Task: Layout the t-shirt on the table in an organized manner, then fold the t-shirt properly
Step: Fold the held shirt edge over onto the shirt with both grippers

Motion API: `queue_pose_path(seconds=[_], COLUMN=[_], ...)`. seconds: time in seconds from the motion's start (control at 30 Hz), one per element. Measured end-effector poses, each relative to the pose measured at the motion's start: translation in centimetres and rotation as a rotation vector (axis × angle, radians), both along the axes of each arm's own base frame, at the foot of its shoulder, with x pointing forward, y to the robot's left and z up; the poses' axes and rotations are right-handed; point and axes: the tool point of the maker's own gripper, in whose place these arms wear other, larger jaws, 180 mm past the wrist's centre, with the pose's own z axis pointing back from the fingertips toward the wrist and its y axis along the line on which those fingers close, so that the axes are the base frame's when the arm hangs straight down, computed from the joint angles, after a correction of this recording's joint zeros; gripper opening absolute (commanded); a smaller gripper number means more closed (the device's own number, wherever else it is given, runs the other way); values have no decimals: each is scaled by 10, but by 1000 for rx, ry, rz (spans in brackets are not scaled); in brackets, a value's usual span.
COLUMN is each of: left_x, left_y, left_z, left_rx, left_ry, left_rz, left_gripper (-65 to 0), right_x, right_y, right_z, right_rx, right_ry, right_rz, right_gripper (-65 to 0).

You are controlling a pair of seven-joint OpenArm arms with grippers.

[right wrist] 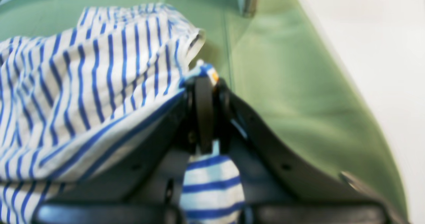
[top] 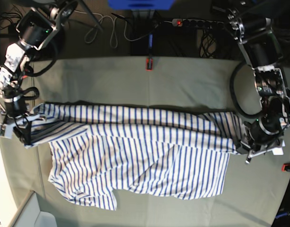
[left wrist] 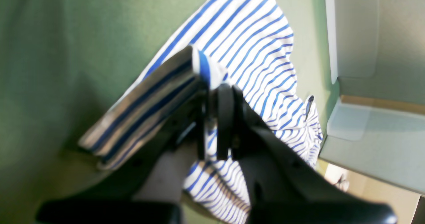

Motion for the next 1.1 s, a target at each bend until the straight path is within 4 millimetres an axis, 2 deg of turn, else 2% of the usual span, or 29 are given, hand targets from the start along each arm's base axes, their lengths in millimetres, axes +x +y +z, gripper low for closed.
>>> queue_pose_path(seconds=[0.07,0.2,0.33,0.43,0.5,0.6,0.67,0.73,0.8,0.87,0.93,1.03,1.1], left_x=[5,15,21,31,32,29,31,35,38,37,38,40,41], left_y=[0,2,4,-3,-3,-1,-3,-5,0,2,2,0,1], left_z=[5,16,18,19,17,3,-3,-2,-1,-3,-3,0,1], left_rx=[-1,6,83,88,83,72,49,26,24,22,20,10,15], left_ry=[-12,-38,-24,-21,-13,29,49,47,44,51,52,48,43], left_rz=[0,1,-15,-35,-34,-27,-31,-36,-21,-15,-15,-22,-18], left_gripper=[-648,-648,-648,-646,-645,-644,-644,-644,-640,-596,-509,-320,-193], right_x=[6,12,25,34,36,37,41,45,46,42,39,39,39], right_y=[2,-9,-6,-5,-4,-4,3,12,14,9,7,8,7], right_z=[0,11,20,23,21,20,19,17,16,12,9,10,11], right_rx=[14,-8,0,3,5,7,-5,-27,-35,-41,-43,-43,-42], right_ry=[-4,-25,-39,-18,4,17,33,65,79,100,109,110,99], right_rz=[2,-5,0,4,6,7,37,80,92,86,84,85,82], right_gripper=[-650,-650,-650,-650,-650,-650,-650,-598,-514,-417,-331,-248,-225])
